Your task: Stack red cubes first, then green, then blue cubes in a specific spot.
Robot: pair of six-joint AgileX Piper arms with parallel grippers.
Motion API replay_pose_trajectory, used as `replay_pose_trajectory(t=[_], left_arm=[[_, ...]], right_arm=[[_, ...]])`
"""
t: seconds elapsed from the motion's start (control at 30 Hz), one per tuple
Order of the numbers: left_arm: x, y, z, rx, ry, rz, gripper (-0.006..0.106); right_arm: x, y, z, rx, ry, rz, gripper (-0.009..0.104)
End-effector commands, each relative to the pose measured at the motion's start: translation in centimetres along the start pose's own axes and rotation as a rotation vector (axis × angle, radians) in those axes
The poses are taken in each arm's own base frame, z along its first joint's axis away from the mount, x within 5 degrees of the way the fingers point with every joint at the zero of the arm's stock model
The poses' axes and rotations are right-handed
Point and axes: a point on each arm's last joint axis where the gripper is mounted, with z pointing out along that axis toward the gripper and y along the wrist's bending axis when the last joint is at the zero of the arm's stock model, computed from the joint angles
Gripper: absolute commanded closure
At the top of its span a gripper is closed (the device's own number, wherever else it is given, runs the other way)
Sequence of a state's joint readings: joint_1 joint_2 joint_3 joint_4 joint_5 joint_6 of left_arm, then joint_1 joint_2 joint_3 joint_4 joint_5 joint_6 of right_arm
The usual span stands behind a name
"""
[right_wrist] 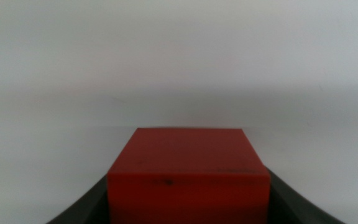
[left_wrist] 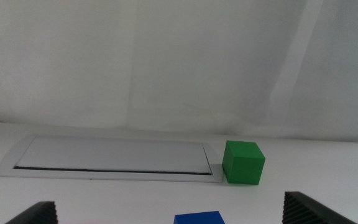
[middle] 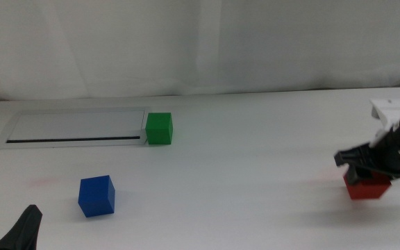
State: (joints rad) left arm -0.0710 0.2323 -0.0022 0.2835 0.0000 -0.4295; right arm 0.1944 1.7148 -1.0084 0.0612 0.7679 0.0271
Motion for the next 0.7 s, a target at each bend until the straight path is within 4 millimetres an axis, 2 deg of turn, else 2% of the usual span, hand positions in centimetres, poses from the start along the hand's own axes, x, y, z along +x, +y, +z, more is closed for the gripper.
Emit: replay_pose_trajectory(t=[0.0, 0.17, 0.3, 0.43, 0.67], left_arm=[[0.4, 0.0, 0.0, 0.003, 0.003, -0.016, 0.011], [0.4, 0.0, 0.0, 0.003, 0.003, -0.016, 0.011], [0.4, 0.0, 0.0, 0.003, 0.003, -0.016, 0.011], [0.4, 0.0, 0.0, 0.003, 0.003, -0.016, 0.011], [0.4, 0.0, 0.0, 0.003, 0.003, -0.016, 0.011]], right_arm=[[-0.5, 1.6, -2.4, -0.026, -0.077, 0.026, 0.097], [-0.4, 7.2, -6.0, -0.082, -0.110, 0.028, 0.097], [0.2, 11.5, -7.1, -0.075, -0.144, -0.002, 0.097], [1.3, 15.1, -6.3, -0.045, -0.166, -0.010, 0.097], [2.1, 18.5, -2.6, -0.023, -0.095, -0.057, 0.097]])
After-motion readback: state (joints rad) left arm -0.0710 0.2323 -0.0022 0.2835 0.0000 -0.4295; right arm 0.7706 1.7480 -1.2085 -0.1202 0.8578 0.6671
